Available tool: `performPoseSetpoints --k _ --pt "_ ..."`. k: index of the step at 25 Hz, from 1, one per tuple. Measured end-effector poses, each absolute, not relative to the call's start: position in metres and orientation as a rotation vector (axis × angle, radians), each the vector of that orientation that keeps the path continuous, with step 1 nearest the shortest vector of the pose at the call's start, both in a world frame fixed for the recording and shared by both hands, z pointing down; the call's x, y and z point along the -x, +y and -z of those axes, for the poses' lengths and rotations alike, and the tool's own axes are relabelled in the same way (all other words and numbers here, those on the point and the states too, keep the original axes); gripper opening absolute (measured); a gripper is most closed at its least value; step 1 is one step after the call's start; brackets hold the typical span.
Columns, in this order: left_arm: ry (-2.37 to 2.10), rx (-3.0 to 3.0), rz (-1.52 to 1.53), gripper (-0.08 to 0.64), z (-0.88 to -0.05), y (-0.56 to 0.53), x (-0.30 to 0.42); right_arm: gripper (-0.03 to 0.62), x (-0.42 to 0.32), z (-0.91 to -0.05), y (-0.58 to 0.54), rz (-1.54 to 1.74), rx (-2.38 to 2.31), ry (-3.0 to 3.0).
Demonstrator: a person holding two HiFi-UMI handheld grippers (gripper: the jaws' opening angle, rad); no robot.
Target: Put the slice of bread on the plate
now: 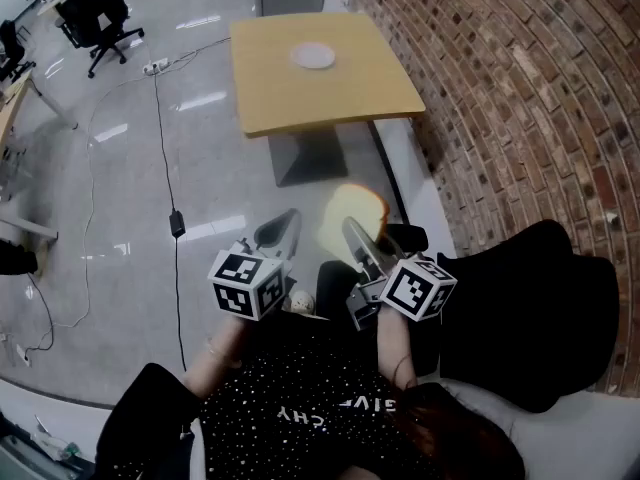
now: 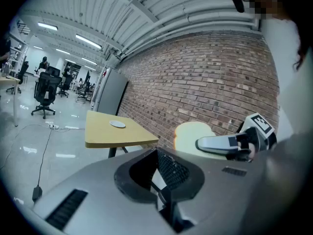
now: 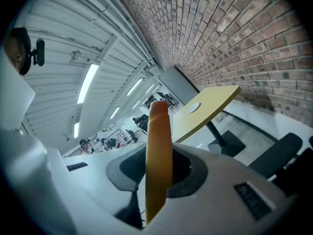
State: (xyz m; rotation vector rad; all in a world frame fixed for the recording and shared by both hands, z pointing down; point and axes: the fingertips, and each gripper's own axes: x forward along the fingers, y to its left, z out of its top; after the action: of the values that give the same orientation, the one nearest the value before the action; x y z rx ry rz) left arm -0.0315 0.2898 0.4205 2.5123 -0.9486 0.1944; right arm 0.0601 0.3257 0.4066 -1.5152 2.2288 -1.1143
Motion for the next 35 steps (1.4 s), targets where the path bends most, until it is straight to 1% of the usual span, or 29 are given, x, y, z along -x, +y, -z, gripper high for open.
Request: performPoseSetpoints --k 7,24,35 --pt "-0.947 -2.501 -0.206 0.009 -0.428 0.27 0.026 0.094 -0.069 -0.409 0.304 1.114 1.495 2.219" --pt "-0.889 -2.521 -0.155 0.009 -0.419 0.131 0.013 0.094 -0.066 -0.398 0.165 1.098 1.531 2.269" --pt "-0.8 -2.546 -0.156 0.009 -0.416 0.081 0.006 0.094 -0.069 -0.4 0.114 1.118 1.579 2.229"
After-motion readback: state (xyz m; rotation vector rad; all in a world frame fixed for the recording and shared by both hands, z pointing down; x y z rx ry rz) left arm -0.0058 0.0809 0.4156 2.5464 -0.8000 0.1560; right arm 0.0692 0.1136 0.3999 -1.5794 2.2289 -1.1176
